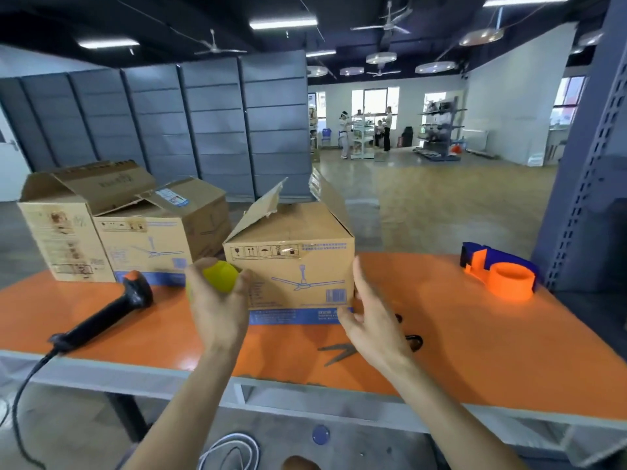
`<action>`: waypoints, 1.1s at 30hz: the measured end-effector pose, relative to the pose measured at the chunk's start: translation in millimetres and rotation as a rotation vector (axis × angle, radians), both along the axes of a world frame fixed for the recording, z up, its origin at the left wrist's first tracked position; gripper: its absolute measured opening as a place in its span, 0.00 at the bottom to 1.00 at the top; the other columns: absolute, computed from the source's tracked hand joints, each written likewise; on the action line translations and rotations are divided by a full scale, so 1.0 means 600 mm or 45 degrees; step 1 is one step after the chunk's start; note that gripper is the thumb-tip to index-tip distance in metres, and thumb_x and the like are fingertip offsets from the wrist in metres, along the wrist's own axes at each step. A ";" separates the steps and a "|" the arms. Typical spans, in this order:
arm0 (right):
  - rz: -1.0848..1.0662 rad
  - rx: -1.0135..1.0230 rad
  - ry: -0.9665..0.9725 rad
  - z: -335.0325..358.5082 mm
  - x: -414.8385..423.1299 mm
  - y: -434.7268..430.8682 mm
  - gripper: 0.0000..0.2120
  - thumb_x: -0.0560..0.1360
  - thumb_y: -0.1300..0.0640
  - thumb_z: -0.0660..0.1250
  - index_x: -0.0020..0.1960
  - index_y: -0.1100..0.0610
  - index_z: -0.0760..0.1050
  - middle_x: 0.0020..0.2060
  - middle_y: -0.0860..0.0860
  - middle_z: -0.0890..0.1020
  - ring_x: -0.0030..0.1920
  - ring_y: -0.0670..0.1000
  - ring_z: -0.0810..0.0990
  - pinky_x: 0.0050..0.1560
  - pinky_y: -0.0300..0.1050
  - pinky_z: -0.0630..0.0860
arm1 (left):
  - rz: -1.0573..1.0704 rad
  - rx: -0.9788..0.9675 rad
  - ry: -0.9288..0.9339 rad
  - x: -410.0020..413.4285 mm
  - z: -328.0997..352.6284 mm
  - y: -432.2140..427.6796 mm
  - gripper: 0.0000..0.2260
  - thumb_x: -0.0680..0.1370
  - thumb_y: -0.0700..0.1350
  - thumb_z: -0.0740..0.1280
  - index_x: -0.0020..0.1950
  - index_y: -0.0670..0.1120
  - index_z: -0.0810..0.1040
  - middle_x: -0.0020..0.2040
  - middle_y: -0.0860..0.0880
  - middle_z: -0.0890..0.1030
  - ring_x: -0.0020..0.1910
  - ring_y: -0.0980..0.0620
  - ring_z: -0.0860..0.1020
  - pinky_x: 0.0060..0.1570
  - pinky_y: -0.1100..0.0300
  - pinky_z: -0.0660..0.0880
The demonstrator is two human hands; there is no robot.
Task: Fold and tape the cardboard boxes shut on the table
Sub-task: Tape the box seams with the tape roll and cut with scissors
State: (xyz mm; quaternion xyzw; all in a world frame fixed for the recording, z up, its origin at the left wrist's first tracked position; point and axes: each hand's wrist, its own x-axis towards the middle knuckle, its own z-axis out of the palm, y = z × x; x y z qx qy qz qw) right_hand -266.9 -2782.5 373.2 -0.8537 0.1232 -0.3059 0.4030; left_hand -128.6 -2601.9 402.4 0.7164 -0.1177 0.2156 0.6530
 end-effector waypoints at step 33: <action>0.099 0.233 0.095 0.029 0.330 -0.008 0.47 0.72 0.46 0.77 0.78 0.41 0.48 0.67 0.43 0.77 0.65 0.48 0.78 0.63 0.46 0.72 | -0.085 0.152 0.190 0.180 0.036 0.014 0.19 0.81 0.43 0.66 0.69 0.50 0.63 0.59 0.35 0.74 0.60 0.37 0.74 0.56 0.48 0.73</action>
